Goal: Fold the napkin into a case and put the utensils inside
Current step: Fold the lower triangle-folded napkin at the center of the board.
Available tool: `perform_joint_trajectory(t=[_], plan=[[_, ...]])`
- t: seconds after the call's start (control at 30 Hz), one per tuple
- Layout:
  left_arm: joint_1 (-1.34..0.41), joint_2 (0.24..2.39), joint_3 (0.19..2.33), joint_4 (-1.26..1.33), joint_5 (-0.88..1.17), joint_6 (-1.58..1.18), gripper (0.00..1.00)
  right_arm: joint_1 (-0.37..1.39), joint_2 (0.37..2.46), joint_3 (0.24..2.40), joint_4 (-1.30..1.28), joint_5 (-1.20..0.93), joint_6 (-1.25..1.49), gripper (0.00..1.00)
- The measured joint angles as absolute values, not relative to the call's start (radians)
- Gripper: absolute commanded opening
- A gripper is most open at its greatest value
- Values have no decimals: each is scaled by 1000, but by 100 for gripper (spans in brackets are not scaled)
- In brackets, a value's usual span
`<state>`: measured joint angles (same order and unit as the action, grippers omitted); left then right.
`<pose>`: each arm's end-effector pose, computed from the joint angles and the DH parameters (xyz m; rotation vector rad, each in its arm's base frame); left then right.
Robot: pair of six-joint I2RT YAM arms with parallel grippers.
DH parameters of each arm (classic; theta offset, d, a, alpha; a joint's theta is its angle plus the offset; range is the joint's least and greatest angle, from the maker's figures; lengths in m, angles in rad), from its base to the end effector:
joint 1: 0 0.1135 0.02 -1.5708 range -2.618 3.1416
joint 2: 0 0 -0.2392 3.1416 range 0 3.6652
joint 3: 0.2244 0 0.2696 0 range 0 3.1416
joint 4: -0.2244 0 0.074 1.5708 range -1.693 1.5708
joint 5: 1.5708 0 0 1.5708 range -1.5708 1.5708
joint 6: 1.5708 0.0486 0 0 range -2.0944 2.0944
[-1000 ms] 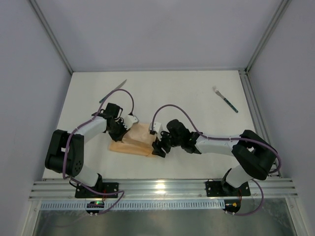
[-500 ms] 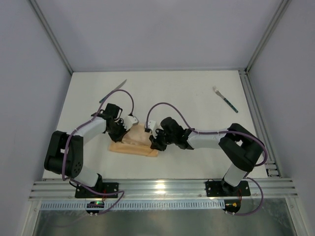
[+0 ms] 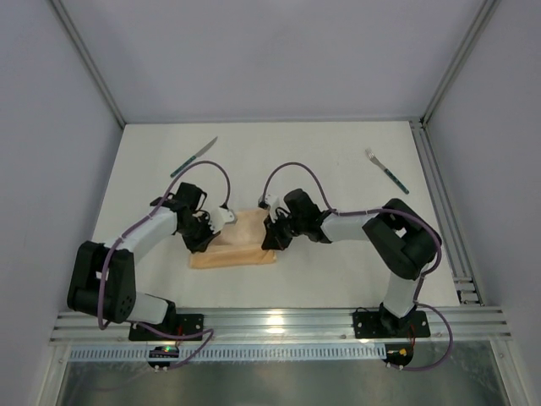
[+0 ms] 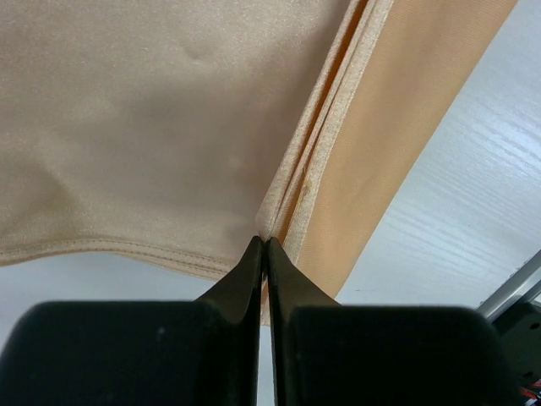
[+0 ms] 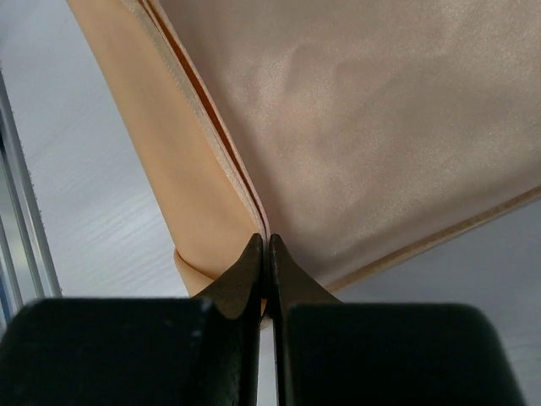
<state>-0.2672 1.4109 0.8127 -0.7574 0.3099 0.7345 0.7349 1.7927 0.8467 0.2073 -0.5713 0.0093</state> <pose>0.2455 -0.0826 0.1337 1.4057 2.4682 -0.3605 0.2495 0.2609 0.0914 -1.1277 2.1049 1.0283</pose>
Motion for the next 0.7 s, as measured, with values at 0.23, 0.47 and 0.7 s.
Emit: perform_joint_trajectory(t=[0.23,0.47,0.7], plan=[[-266,1438,799,-770,303,751,29,697,1864,888,209,-651,102,4],[-257,1391,798,-748,290,694,52,675,1903,925,199,-692,132,4],[-255,1253,832,-739,331,637,56,674,1909,933,193,-702,134,4]])
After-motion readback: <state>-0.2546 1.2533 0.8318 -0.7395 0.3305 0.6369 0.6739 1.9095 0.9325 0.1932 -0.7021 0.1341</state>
